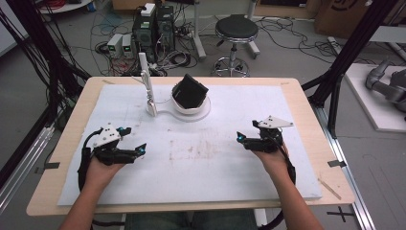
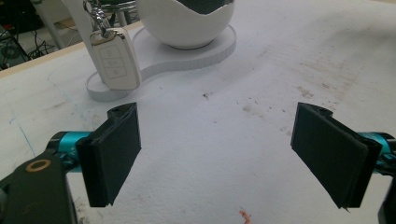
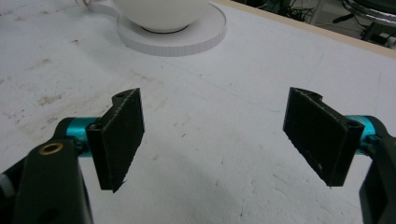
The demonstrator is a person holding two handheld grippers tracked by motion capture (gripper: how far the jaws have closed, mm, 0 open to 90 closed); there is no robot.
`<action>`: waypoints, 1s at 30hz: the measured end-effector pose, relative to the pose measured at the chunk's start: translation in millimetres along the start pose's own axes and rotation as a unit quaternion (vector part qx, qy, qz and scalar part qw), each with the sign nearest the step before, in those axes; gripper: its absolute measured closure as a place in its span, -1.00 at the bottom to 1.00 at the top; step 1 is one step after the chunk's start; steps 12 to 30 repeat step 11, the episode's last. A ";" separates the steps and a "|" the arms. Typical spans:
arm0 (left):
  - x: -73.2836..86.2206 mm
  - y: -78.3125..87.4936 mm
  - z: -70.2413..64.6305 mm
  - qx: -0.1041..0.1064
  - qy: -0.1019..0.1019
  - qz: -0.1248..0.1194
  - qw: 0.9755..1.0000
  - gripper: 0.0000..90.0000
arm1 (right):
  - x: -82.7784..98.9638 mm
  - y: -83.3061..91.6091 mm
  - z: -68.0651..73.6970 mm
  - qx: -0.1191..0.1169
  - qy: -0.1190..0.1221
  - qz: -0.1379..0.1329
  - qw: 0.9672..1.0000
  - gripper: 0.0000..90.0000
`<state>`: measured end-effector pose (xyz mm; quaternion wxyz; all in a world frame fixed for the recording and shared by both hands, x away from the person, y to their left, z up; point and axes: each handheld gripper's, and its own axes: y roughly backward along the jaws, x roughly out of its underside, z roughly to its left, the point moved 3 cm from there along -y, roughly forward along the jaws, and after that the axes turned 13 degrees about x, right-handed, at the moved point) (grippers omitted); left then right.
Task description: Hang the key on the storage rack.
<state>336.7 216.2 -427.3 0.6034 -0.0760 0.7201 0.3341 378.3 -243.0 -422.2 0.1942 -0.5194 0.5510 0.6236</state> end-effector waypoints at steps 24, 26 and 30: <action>-2.4 -0.1 -4.4 0.005 -0.004 0.001 1.000 -0.65 | -1.3 3.5 -2.0 0.005 -0.007 -0.010 1.000 -0.54; -2.4 -0.1 -4.4 0.005 -0.004 0.001 1.000 -0.65 | -1.3 3.5 -2.0 0.005 -0.007 -0.010 1.000 -0.54; -2.4 -0.1 -4.4 0.005 -0.004 0.001 1.000 -0.65 | -1.3 3.5 -2.0 0.005 -0.007 -0.010 1.000 -0.54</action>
